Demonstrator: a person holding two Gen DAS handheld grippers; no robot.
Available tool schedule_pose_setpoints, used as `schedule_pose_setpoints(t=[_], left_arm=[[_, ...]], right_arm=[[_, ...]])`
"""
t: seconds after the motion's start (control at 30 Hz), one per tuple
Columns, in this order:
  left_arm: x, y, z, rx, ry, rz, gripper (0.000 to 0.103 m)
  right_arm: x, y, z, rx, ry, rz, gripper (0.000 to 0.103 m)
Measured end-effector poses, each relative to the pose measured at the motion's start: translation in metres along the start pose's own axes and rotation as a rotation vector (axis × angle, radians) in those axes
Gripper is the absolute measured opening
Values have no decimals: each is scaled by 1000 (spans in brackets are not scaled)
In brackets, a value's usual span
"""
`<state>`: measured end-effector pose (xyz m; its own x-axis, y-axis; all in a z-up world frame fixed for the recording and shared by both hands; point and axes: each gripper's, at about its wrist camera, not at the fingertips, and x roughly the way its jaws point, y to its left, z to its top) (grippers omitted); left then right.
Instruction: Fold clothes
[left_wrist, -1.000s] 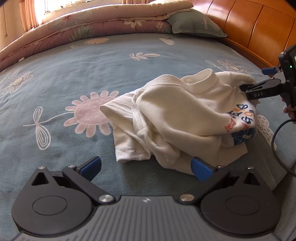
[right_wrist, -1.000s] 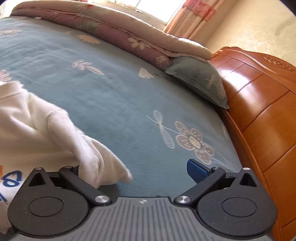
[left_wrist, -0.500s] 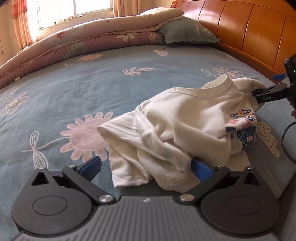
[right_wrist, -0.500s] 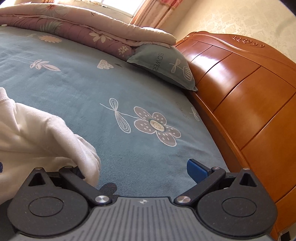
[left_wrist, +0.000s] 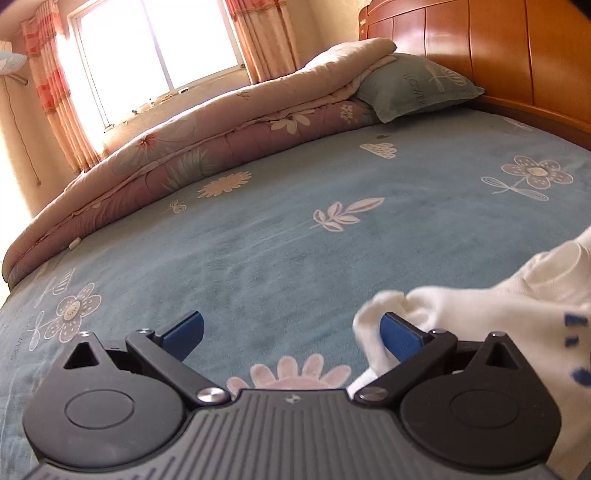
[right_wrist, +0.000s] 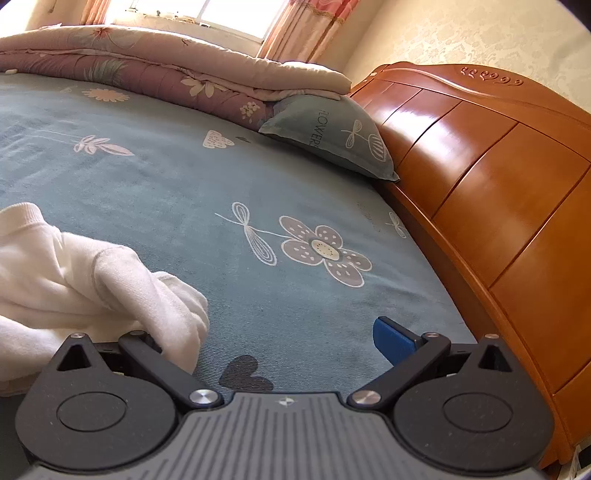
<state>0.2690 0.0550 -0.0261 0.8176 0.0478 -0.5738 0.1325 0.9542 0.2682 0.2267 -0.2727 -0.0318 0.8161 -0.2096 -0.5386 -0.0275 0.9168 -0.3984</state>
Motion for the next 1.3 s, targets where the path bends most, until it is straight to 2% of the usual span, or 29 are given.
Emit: schedule_pose_setpoints(t=[0.13,0.27,0.37,0.5,0.67,0.87,0.97,1.13,1.3], left_arm=[[-17,8,-10,-31,-11,-86,101],[-54,18,-37,-76,-22,-160,102],[-68,13,-61,-65,22,-194,102],[-60,-16,-83,29,109,-204,102],[-47,-46,-65,65,41,-211,102],[-15,-63,-21,17,-50,-213,102],[-1,-62,-7,-19,-48,-218,102],[-17,-51,-25,2,-42,-241,102],[-25,-45,-47,106,-20,-211,102]], right_arm=[[-6,0,1,13,-12,37,103],[-11,-1,-2,30,-12,59,103],[-14,-2,-4,42,-12,76,103],[-19,-3,-7,58,-12,98,103],[-28,-2,-7,71,-17,101,103],[-33,1,-8,80,-14,109,103],[-34,5,-11,79,-5,122,103],[-38,6,-16,81,-12,141,103],[-32,4,-21,94,5,163,103]])
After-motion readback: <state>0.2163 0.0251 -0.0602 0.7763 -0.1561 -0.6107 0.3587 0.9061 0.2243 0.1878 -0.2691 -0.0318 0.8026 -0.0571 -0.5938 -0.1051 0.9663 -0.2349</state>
